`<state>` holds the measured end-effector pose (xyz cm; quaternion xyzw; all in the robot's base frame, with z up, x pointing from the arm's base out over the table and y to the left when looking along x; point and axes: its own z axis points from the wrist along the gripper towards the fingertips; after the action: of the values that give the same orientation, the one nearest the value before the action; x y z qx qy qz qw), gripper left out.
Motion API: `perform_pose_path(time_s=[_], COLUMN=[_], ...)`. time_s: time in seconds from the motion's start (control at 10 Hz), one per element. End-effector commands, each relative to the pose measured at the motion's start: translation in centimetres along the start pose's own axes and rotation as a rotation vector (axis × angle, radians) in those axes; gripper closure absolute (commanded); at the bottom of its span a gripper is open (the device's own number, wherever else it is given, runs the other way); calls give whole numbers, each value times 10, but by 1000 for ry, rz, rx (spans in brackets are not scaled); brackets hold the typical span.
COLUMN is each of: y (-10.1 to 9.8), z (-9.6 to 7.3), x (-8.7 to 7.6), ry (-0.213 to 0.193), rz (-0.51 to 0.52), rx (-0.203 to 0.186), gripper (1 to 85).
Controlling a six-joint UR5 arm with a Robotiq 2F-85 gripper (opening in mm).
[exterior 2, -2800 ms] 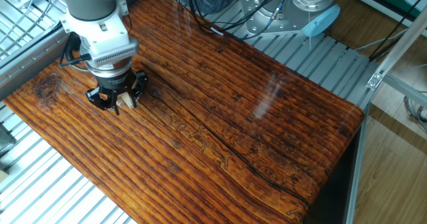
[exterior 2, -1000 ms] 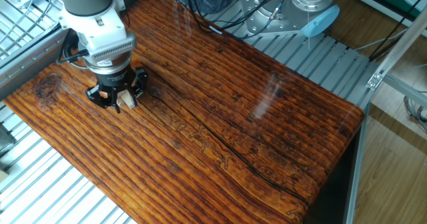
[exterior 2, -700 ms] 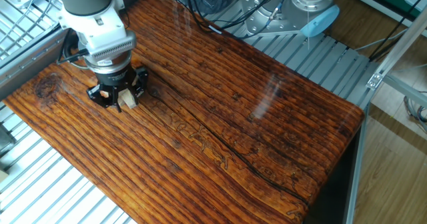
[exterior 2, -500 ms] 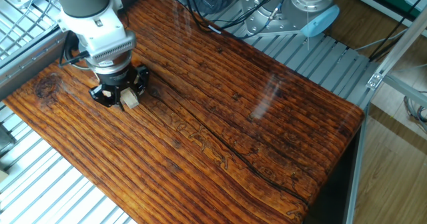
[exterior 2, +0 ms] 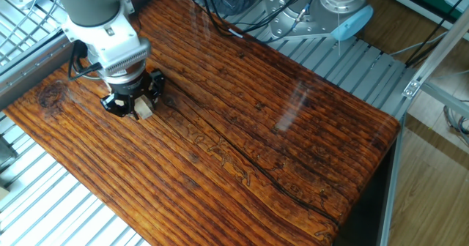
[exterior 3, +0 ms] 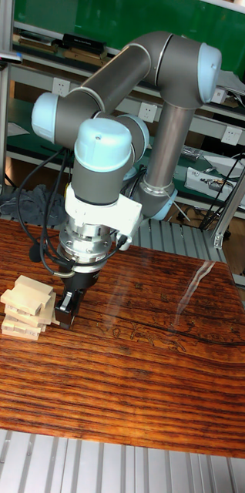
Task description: Play Jenga
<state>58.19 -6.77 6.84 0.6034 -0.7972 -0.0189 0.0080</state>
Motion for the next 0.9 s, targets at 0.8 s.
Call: perform_pose_path(time_s=[0.8], y=[0], z=[3], x=[8], ry=[66], rz=[11], rx=[3], gripper=[427])
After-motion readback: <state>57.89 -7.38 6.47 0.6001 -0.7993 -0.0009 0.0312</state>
